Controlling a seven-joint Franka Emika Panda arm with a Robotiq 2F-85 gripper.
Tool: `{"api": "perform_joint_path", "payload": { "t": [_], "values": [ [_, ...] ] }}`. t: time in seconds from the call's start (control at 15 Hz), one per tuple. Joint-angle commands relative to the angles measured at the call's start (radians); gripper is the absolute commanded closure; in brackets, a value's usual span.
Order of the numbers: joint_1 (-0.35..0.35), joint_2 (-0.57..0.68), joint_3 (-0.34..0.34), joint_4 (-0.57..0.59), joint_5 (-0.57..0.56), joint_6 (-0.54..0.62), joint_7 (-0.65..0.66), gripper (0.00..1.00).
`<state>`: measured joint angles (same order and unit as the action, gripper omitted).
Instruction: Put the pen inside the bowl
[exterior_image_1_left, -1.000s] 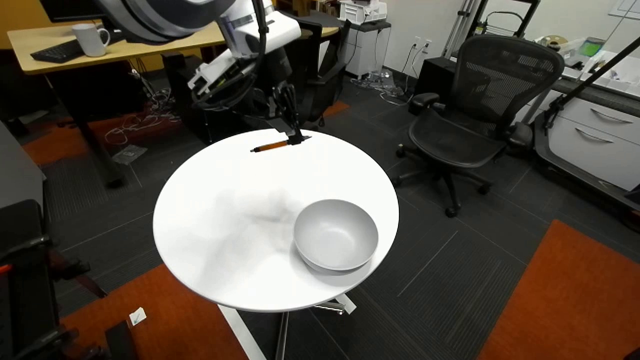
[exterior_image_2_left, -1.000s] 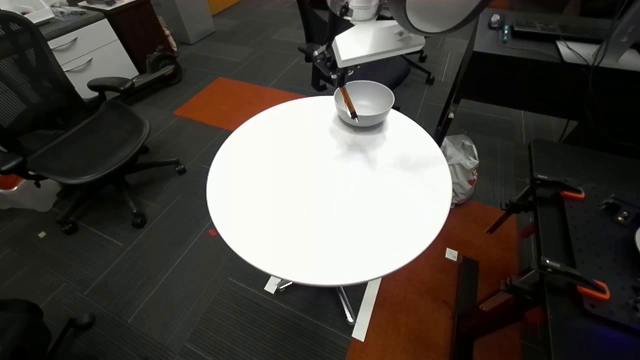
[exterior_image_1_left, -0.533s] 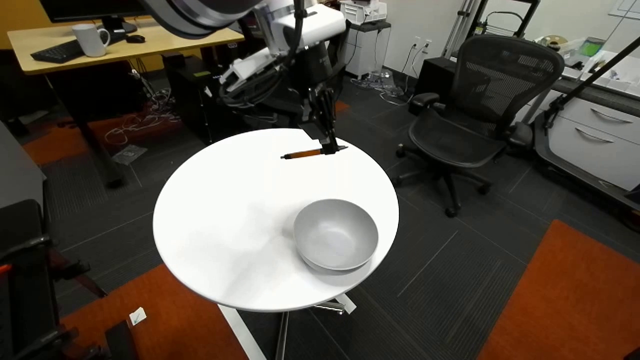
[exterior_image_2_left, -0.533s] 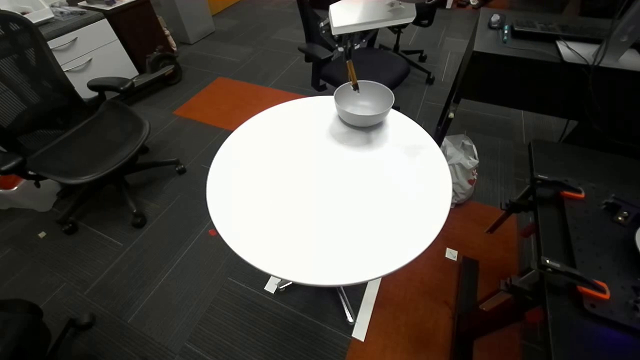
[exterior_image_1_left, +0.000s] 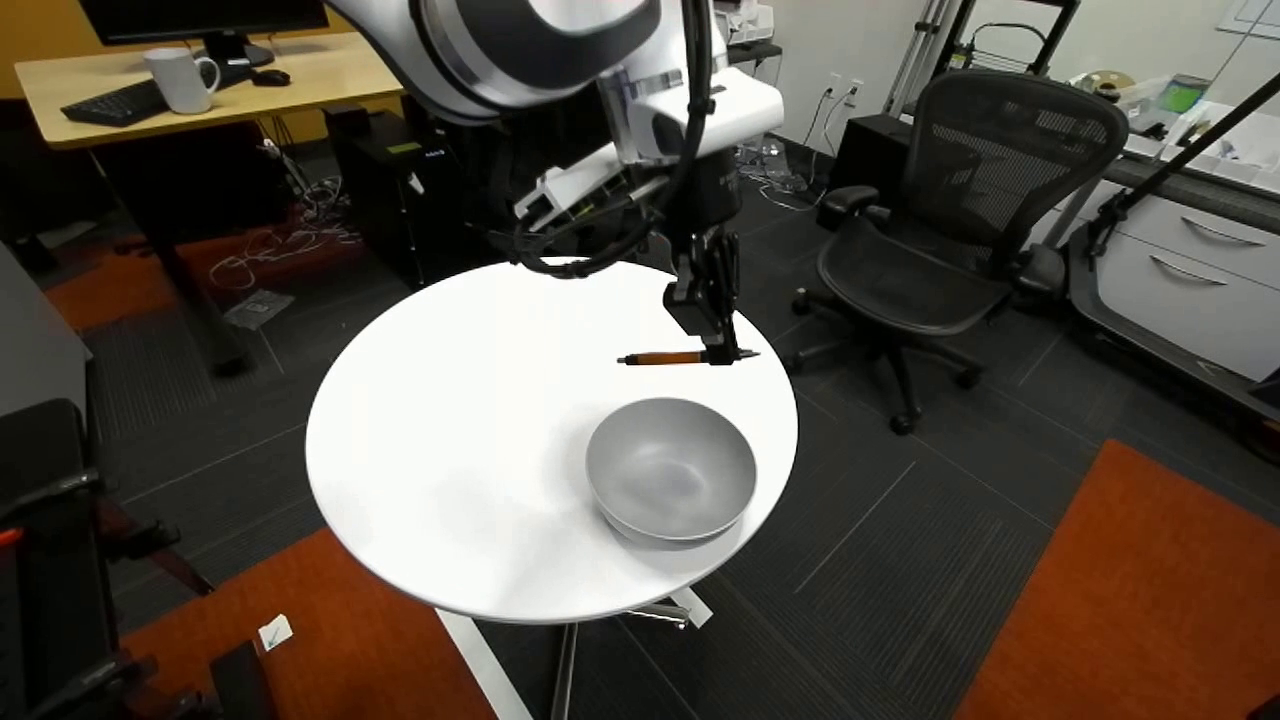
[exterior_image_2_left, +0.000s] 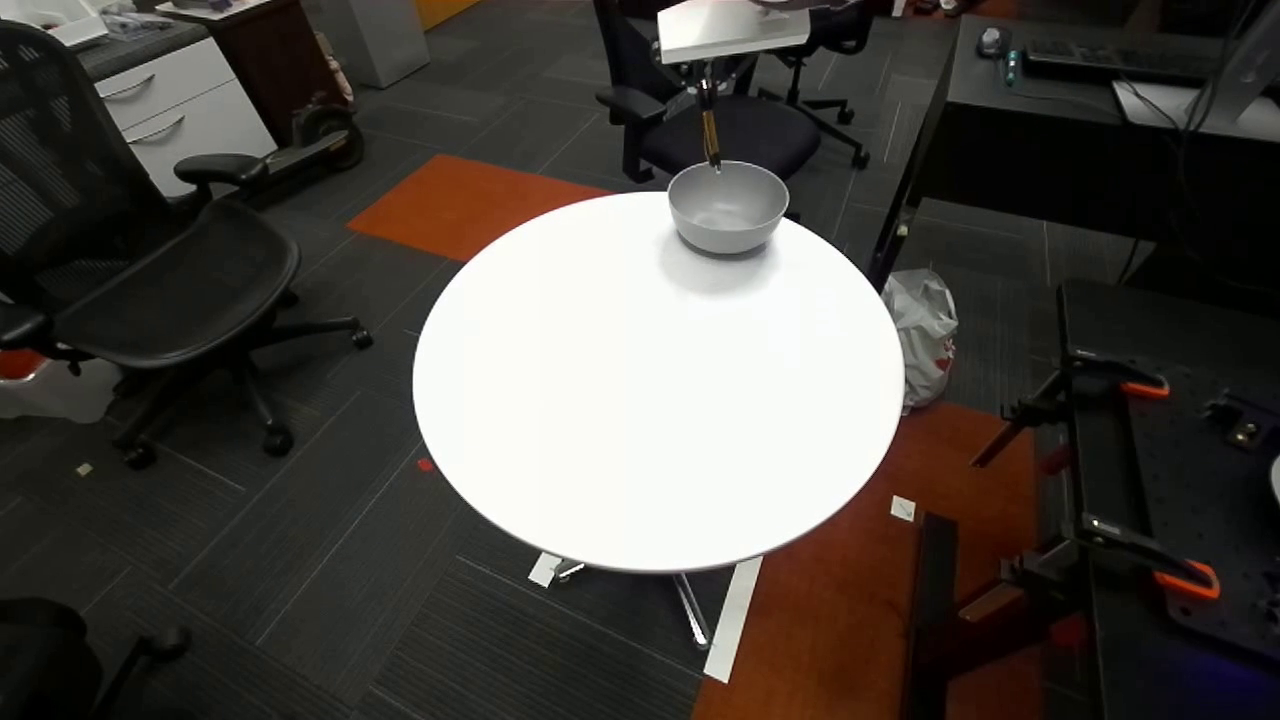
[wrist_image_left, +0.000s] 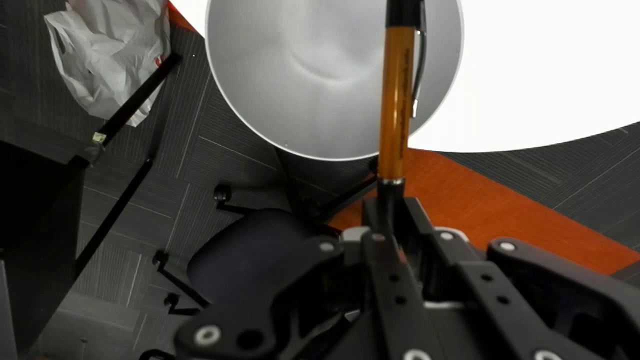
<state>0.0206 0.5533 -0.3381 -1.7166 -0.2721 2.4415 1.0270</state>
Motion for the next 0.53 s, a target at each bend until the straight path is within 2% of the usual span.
{"api": "perform_joint_path", "payload": {
  "t": [0.0,0.13,0.2,0.27,0.47],
  "values": [
    [-0.057,0.074,0.033,0.084,0.057,-0.032,-0.035,0.97],
    [-0.075,0.102,0.041,0.1,0.082,-0.029,-0.044,0.97],
    [-0.082,0.112,0.047,0.105,0.096,-0.029,-0.052,0.62],
    [-0.083,0.121,0.046,0.109,0.104,-0.028,-0.06,0.61],
    [-0.078,0.129,0.046,0.109,0.112,-0.022,-0.059,0.39]
  ]
}}
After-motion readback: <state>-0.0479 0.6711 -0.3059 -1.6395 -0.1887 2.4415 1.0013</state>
